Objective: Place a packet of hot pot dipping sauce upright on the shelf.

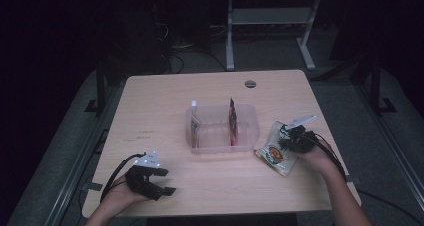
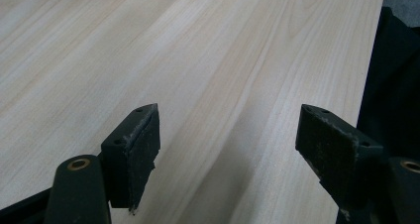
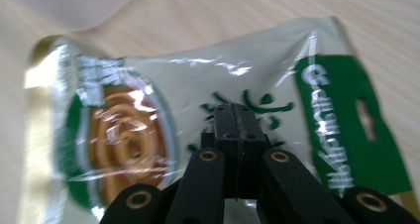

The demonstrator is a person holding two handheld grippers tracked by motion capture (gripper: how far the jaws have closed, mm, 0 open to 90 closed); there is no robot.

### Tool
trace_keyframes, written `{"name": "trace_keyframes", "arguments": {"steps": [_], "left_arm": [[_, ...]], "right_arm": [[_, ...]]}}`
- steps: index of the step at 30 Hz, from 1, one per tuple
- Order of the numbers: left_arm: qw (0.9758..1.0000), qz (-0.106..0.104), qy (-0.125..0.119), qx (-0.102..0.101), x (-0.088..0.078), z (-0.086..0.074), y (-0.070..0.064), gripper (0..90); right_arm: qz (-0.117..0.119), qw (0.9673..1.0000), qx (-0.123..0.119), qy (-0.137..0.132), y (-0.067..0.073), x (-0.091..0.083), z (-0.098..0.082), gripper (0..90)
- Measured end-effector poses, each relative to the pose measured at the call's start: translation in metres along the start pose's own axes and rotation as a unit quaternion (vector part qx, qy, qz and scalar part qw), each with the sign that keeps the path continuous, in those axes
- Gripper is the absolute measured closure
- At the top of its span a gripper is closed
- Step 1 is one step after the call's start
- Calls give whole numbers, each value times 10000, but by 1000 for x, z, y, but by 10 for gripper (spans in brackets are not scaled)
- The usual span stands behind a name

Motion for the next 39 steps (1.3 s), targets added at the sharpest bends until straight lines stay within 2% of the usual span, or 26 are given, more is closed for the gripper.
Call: {"name": "trace_keyframes", "arguments": {"steps": [6,9,11,14,17,18,20,22,24,27,29,30,33,35,37,39], "left_arm": [[10000,-12,29,12,0,1,0,250],[10000,-14,41,15,0,1,0,250],[10000,-4,16,10,0,0,0,250],[10000,-5,32,-7,0,-1,2,250],[10000,-8,29,-8,0,0,3,250],[10000,-4,25,-4,0,0,2,250],[10000,-13,21,-15,1,0,1,251],[10000,-18,38,-8,1,0,0,250],[10000,-14,44,-23,1,0,1,251],[10000,-10,28,-28,1,-1,2,250],[10000,-8,31,-31,1,-1,2,250],[10000,-3,29,-44,0,-1,2,250],[10000,-3,18,-53,0,-2,3,251],[10000,3,26,-51,0,-2,3,251],[10000,7,42,-46,1,-2,2,251],[10000,2,34,-27,1,-1,1,251]], "right_arm": [[273,9996,-34,29,14,-2,-4,900],[304,9995,-96,26,17,-2,-3,899],[385,9993,-38,14,15,-4,-2,833],[328,9990,163,-238,8,-9,3,709],[125,9973,313,-656,-1,-11,12,677],[5,9967,370,-722,-6,-10,14,646],[-220,9960,516,-702,-16,-7,16,640],[-433,9935,715,-768,-26,-5,17,634],[-619,9908,894,-804,-36,-5,17,783],[-649,9889,1103,-757,-49,-2,16,856],[-630,9892,1123,-704,-54,1,14,862],[-546,9899,1111,-694,-55,2,13,863],[-566,9930,926,-468,-55,5,8,896],[-584,9934,897,-404,-56,5,7,897],[-713,9938,796,-322,-58,6,4,898],[-647,9934,867,-370,-59,6,3,898]]}}
Point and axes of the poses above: each handheld gripper's, and its own axes: x roughly forward along the jaws, z roughly out of its top, y roughly to its left, the point moved 5 cm from there along x, roughly forward along the jaws, and after that the axes turned 8 degrees about y, right-handed, at the moved point
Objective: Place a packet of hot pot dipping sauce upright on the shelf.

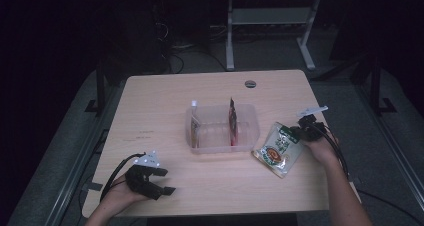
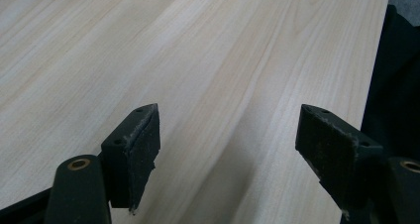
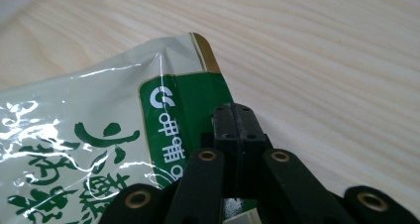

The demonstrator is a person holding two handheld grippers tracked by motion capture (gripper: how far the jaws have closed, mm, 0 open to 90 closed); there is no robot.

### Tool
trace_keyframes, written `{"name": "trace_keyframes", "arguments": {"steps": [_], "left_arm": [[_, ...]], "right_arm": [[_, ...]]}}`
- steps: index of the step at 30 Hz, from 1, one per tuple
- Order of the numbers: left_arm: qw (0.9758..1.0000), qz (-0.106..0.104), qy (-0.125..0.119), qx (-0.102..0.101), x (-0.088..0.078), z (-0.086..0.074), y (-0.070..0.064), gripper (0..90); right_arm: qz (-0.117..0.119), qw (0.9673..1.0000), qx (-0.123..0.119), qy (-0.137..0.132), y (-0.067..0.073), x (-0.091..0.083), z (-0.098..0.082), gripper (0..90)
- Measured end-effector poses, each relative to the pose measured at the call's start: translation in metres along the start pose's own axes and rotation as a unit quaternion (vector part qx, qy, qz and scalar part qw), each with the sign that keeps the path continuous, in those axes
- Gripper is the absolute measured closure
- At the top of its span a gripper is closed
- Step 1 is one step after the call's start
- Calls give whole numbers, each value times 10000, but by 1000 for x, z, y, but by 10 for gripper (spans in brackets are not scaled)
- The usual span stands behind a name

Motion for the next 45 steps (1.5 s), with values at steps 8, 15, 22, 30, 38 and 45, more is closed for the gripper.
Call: {"name": "trace_keyframes", "arguments": {"steps": [8,15,22,30,38,45], "left_arm": [[10000,-27,9,15,1,1,-1,251],[10000,-40,15,30,2,2,-3,251],[9999,-70,23,132,4,5,-8,251],[9995,-104,25,288,7,13,-13,252],[9983,-92,-99,563,10,35,-18,252],[9952,-199,-131,944,25,70,-31,251]], "right_arm": [[555,9971,-508,-60,19,-3,-5,900],[970,9891,-1105,117,58,-12,-15,899],[1342,9772,-1640,159,98,-19,-23,899],[1674,9653,-1991,242,134,-25,-29,899],[1624,9704,-1786,-29,133,-42,-25,898],[1542,9795,-1293,-90,124,-58,-40,681]]}}
Point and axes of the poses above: each handheld gripper's, and its own axes: x roughly forward along the jaws, z roughly out of its top, y roughly to its left, the point moved 5 cm from there along x, roughly forward along the jaws, and after that the axes turned 8 degrees about y, right-handed, at the moved point
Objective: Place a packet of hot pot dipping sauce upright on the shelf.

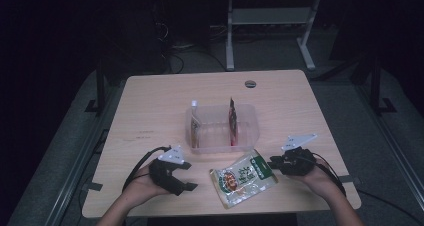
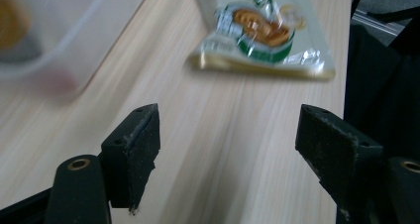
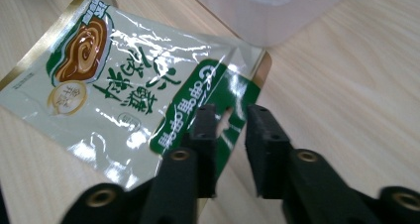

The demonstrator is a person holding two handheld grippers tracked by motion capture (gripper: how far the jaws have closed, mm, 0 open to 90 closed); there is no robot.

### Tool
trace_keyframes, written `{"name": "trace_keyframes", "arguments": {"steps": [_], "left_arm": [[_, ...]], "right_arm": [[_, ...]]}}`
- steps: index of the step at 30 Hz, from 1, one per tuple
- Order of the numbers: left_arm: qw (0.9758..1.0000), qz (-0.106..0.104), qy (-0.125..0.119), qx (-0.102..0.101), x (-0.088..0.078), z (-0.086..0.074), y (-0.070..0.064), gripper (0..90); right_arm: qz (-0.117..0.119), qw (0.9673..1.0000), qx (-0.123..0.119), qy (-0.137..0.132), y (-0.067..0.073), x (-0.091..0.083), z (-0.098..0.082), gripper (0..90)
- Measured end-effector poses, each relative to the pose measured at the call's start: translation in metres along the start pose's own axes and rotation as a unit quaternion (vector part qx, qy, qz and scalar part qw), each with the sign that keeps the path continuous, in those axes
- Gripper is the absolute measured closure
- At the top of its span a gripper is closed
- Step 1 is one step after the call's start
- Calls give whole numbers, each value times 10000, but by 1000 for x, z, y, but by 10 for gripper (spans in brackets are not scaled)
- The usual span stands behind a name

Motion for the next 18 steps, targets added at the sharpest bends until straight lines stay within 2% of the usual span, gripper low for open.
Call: {"name": "trace_keyframes", "arguments": {"steps": [5,8,14,17,18], "left_arm": [[9998,-93,46,160,22,24,-3,250],[9996,-179,64,196,36,35,-3,250],[9994,-219,181,221,62,51,-2,249],[9991,-130,317,258,75,58,1,251],[9988,-188,370,250,79,59,1,267]], "right_arm": [[9,9996,274,-13,3,-5,-9,524],[-21,9995,320,-38,4,-6,-12,460],[-91,9991,406,-76,1,-7,-11,420],[-97,9991,410,-15,0,-5,-13,406],[-102,9991,412,-21,-1,-5,-13,403]]}}
Point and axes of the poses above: each handheld gripper's, and its own axes: x roughly forward along the jaws, z roughly out of its top, y roughly to its left, the point moved 5 cm from there along x, roughly forward along the jaws, and after that the axes turned 8 degrees about y, right-handed, at the moved point
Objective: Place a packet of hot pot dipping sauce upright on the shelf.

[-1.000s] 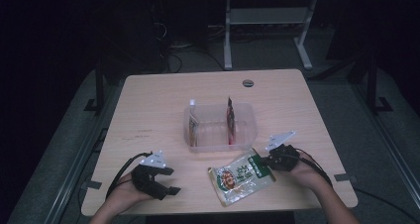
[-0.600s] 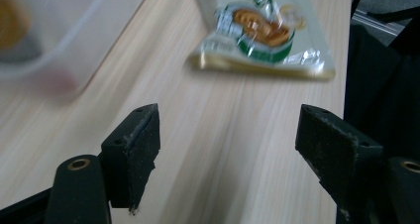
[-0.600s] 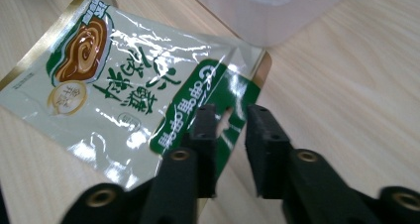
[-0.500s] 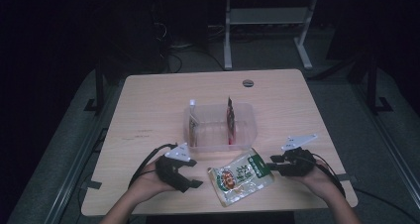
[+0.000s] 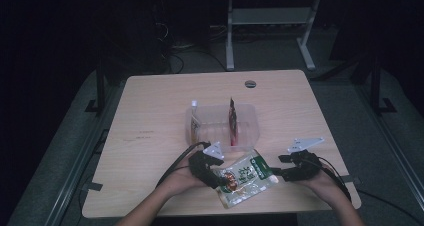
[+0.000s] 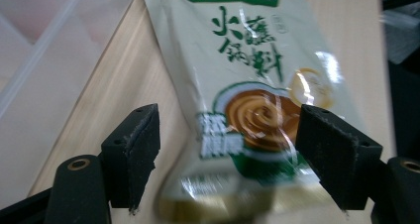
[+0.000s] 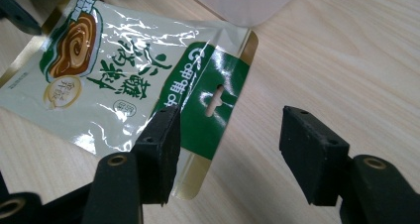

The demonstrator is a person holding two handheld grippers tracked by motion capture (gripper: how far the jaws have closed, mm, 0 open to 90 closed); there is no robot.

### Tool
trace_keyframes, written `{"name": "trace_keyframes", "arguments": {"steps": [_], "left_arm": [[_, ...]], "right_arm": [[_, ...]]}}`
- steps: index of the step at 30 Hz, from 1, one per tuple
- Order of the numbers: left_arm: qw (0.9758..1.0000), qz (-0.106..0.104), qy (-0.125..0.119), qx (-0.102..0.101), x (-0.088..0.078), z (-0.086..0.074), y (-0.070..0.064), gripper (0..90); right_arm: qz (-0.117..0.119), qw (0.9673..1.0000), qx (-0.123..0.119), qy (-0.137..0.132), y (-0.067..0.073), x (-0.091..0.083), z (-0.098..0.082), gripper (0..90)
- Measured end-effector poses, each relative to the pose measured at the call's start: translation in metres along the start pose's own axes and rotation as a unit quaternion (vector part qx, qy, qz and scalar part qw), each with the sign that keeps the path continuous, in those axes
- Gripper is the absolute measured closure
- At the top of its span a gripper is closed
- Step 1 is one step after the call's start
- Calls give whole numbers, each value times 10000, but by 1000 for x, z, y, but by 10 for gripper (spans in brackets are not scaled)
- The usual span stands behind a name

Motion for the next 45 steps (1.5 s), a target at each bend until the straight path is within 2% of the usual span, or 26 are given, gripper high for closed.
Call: {"name": "trace_keyframes", "arguments": {"steps": [2,3,6,11,12,18,21,22,25,27,30,33,35,39,40,43,45], "left_arm": [[9999,40,110,74,5,1,1,301],[10000,-1,46,48,6,2,0,311],[9999,-45,49,86,5,2,-1,410],[9998,114,57,132,6,2,-4,524],[9996,194,42,199,6,2,-5,550],[9998,116,-85,160,7,1,-6,820],[9994,174,-61,307,5,1,-6,867],[9995,148,-129,234,5,1,-7,878],[9989,107,-323,335,3,0,-6,898],[9986,92,-426,304,0,1,-7,900],[9978,64,-539,384,-4,1,-9,900],[9963,63,-644,564,-14,2,-12,900],[9958,69,-688,600,-20,0,-14,900],[9944,86,-832,645,-36,-7,-16,900],[9940,99,-877,653,-41,-9,-16,900],[9930,97,-968,670,-51,-12,-16,900],[9923,83,-1017,704,-55,-15,-18,900]], "right_arm": [[-12,10000,3,-16,-1,0,0,397],[-11,10000,32,-23,-1,-1,0,396],[-1,10000,25,-72,-1,-1,0,395],[-23,10000,52,-58,-3,-1,0,394],[-22,10000,55,-58,-3,0,0,394],[79,9999,88,-47,-2,1,1,380],[200,9997,97,-82,-2,2,2,376],[263,9996,101,-102,-1,3,2,371],[502,9986,134,-76,1,4,3,350],[602,9981,95,-97,2,5,3,331],[736,9972,110,-93,3,5,4,300],[937,9954,199,-94,2,6,6,320],[1082,9937,251,-151,2,5,7,353],[1522,9872,307,-368,3,2,12,448],[1589,9861,235,-428,4,2,14,461],[1819,9822,175,-427,8,4,21,483],[2062,9775,128,-428,11,7,27,500]]}}
Point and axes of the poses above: each handheld gripper's, and its own axes: x roughly forward along the jaws, z roughly out of its top, y roughly to its left, the point moved 5 cm from there along x, roughly forward along the jaws, and after that the axes turned 8 degrees about y, right-handed, at the moved point
